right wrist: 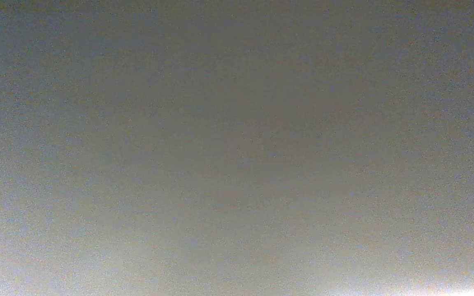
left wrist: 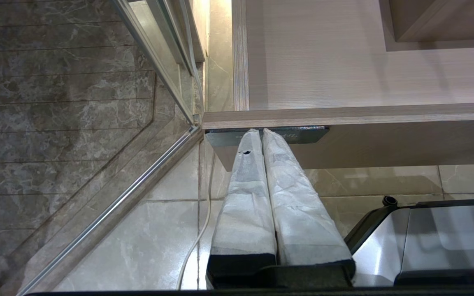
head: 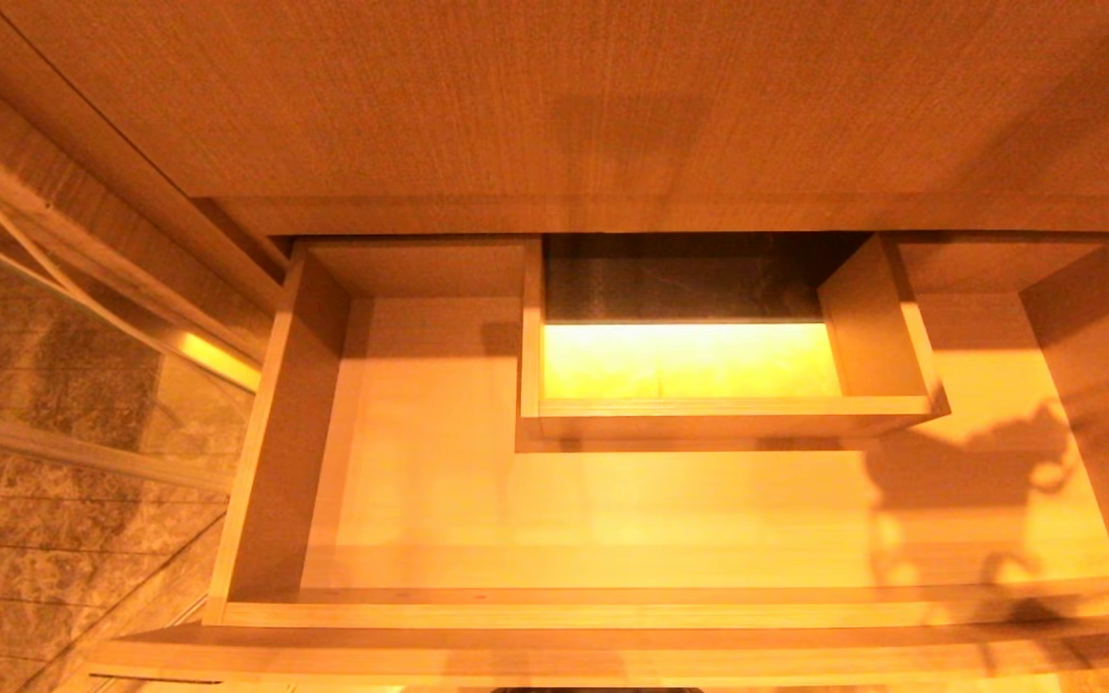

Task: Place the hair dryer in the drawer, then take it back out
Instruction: Place it on the countertop

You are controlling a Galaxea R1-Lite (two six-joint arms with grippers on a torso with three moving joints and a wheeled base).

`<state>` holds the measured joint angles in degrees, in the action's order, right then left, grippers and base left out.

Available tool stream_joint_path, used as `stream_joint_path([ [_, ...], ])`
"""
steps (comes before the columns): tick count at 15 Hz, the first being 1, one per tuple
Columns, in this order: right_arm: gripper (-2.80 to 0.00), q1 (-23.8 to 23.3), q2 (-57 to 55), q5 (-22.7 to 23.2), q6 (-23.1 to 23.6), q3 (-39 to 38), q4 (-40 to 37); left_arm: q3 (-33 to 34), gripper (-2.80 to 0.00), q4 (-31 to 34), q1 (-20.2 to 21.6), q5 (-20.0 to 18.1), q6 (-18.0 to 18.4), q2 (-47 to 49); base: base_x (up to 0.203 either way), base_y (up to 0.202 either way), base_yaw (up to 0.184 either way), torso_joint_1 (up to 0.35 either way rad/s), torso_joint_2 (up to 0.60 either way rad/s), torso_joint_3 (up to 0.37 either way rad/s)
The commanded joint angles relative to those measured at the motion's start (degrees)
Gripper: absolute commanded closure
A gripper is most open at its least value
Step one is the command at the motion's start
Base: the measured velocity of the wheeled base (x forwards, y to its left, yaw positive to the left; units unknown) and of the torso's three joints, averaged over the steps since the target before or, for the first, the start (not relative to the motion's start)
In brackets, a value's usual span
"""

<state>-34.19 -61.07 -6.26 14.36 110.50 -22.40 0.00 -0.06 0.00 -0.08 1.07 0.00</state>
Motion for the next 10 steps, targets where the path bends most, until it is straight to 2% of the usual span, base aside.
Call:
stream_joint_path([
  [1, 0.0, -0.08, -0.36, 0.1, 0.06, 0.07, -0.62, 0.09, 0.0, -0.03, 0.0, 0.0, -0.02, 0.0, 0.0, 0.0, 0.0, 0.0, 0.0, 0.0],
  [3, 0.0, -0.17, -0.28, 0.1, 0.4, 0.42, -3.17, 0.09, 0.0, -0.03, 0.0, 0.0, 0.03, 0.0, 0.0, 0.0, 0.0, 0.0, 0.0, 0.0],
  [5, 0.0, -0.23, 0.15, 0.18, 0.32, 0.36, -2.61, 0.09, 0.0, -0.03, 0.0, 0.0, 0.07, 0.0, 0.0, 0.0, 0.0, 0.0, 0.0, 0.0],
  [10, 0.0, -0.18, 2.58, 0.2, 3.79, -0.14, 3.24, 0.09, 0.0, -0.03, 0.0, 0.0, 0.03, 0.0, 0.0, 0.0, 0.0, 0.0, 0.0, 0.0],
])
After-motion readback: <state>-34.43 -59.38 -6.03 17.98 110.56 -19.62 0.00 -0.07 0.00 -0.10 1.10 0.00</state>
